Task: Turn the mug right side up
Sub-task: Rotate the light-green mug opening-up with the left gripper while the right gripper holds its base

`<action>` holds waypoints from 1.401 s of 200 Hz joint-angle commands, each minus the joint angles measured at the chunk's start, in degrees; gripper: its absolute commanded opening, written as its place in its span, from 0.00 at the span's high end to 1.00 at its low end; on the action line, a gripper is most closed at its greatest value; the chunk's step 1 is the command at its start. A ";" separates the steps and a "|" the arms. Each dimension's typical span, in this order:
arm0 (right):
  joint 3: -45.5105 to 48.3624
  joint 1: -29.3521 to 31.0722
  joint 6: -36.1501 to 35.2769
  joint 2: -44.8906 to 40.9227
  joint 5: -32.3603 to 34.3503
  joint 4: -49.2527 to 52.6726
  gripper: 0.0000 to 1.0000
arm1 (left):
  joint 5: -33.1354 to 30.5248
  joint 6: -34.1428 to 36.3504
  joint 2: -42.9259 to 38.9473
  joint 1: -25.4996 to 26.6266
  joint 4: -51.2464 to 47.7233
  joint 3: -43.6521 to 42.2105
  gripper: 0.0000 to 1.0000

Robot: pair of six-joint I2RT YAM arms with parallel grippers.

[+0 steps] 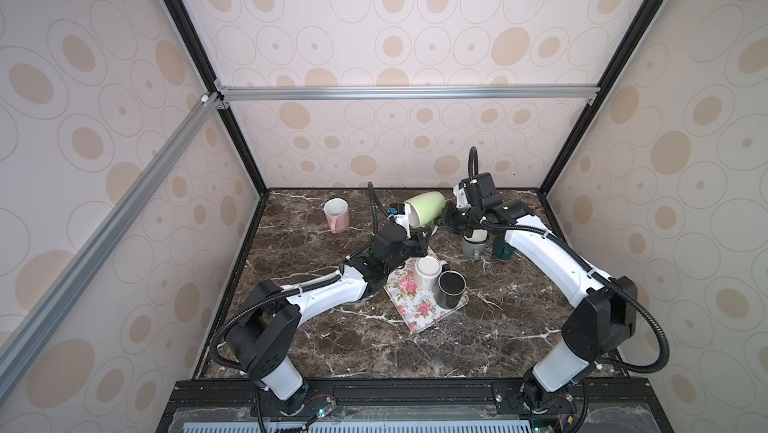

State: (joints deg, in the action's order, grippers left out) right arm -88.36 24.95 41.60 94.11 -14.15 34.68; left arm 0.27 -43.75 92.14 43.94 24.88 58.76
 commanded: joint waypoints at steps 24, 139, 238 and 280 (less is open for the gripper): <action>0.81 0.46 0.28 -2.55 -2.54 1.02 1.00 | -3.20 -0.85 -0.95 -0.16 7.17 1.63 0.79; 4.47 0.46 1.98 -4.89 -2.78 -2.46 0.98 | -5.51 -1.16 -2.94 -0.12 9.08 -0.72 1.00; 7.15 0.37 4.02 -6.60 -2.14 -6.47 0.55 | -7.99 2.64 -1.17 -0.13 7.62 -2.19 1.00; 9.08 0.30 2.57 -9.67 1.41 -7.01 0.51 | -8.93 5.25 -1.04 -0.25 4.50 -0.94 1.00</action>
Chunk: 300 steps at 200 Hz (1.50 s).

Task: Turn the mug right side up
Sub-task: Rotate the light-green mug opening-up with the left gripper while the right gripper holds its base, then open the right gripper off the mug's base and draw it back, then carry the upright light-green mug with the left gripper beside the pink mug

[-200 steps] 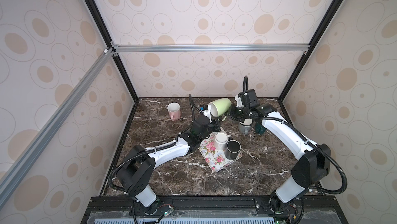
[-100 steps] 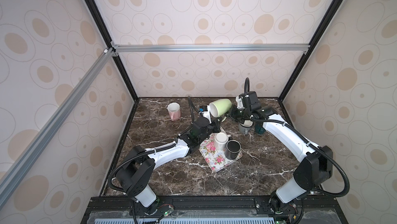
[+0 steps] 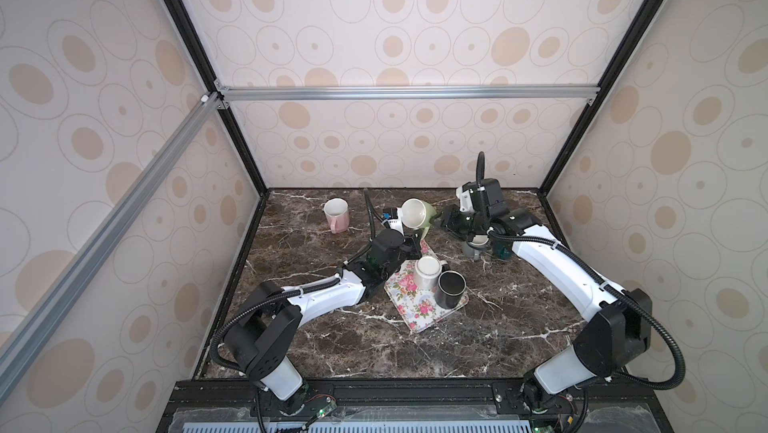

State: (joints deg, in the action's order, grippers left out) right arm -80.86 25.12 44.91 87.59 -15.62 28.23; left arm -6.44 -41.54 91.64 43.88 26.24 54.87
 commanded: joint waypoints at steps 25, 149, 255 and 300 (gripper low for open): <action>3.88 -0.04 -2.03 -6.50 4.99 -1.65 0.49 | -2.85 3.73 -1.23 -0.36 1.78 2.97 1.00; 19.79 -0.82 -12.97 -31.38 10.90 1.18 0.04 | -7.24 5.77 -6.49 -4.15 -8.84 2.09 1.00; 27.38 -0.76 -18.35 -44.48 10.50 6.69 0.00 | -14.91 9.22 -13.35 -11.52 -21.88 3.21 1.00; 26.60 -0.76 -20.45 -45.69 13.26 10.95 0.00 | -16.10 10.74 -14.90 -17.24 -26.98 5.09 1.00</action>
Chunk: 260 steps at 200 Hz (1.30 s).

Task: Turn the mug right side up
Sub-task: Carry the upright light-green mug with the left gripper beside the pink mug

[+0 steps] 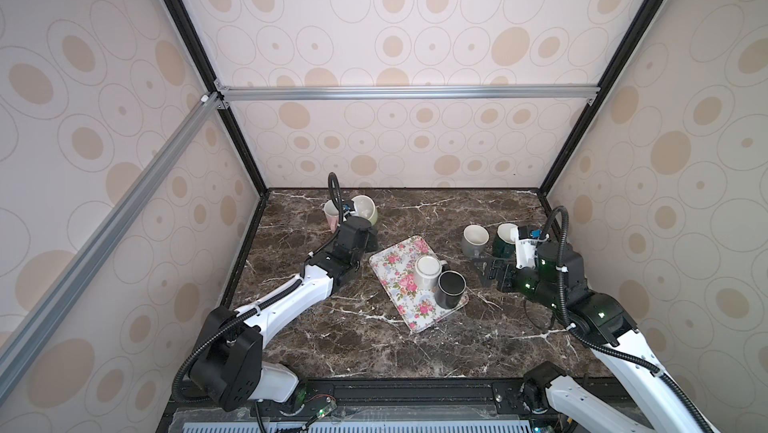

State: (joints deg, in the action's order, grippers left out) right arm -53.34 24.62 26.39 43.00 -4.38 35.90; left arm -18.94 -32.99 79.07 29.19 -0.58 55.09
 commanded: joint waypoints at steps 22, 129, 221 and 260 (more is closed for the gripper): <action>-1.96 -0.20 -3.00 -1.41 3.40 5.29 0.00 | -3.97 3.17 -1.92 -4.78 -2.49 6.77 1.00; -0.64 -0.23 -2.73 -2.93 5.32 6.11 0.00 | -4.64 3.55 0.69 -14.79 -9.49 10.49 1.00; 0.53 -0.24 -1.32 -2.71 6.87 6.73 0.00 | -0.16 4.18 7.87 -22.80 -3.53 8.85 1.00; -0.35 -0.20 -2.00 -2.67 9.59 7.47 0.00 | 1.18 4.52 15.08 -23.82 -1.80 11.75 1.00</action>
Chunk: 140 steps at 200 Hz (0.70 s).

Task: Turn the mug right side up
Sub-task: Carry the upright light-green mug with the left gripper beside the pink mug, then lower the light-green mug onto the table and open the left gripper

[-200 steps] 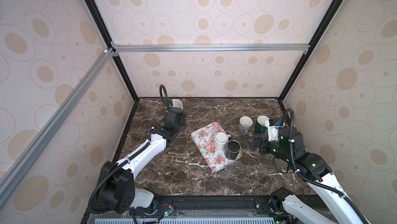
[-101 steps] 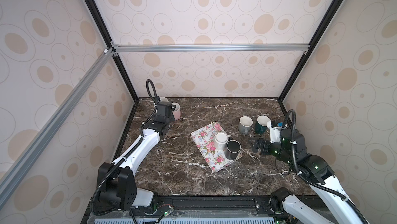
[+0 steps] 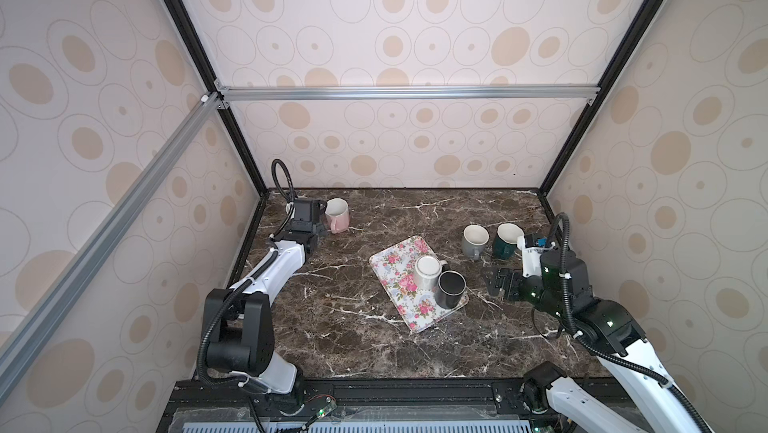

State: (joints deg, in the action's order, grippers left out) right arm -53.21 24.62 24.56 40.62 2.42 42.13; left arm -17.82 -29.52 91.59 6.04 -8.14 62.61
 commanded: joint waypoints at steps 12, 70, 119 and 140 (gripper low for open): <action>-0.46 -0.25 -0.32 -0.21 3.62 1.45 0.00 | 0.03 0.96 4.91 -0.77 5.79 5.49 1.00; -1.78 -0.24 -0.83 1.55 3.98 2.09 0.00 | 0.33 -0.73 11.40 -0.86 6.66 8.67 1.00; -1.90 -0.27 -0.76 2.53 4.00 1.88 0.00 | 0.28 -0.63 13.68 -0.86 7.27 9.48 1.00; -1.89 -0.30 -0.48 2.51 4.03 2.07 0.00 | -0.28 -0.56 13.80 -0.86 6.75 9.80 1.00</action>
State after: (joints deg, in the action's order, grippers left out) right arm -53.71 24.62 24.14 43.31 5.87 42.96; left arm -16.10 -29.74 105.82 5.61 -4.73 68.95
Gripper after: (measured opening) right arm 0.999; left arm 0.151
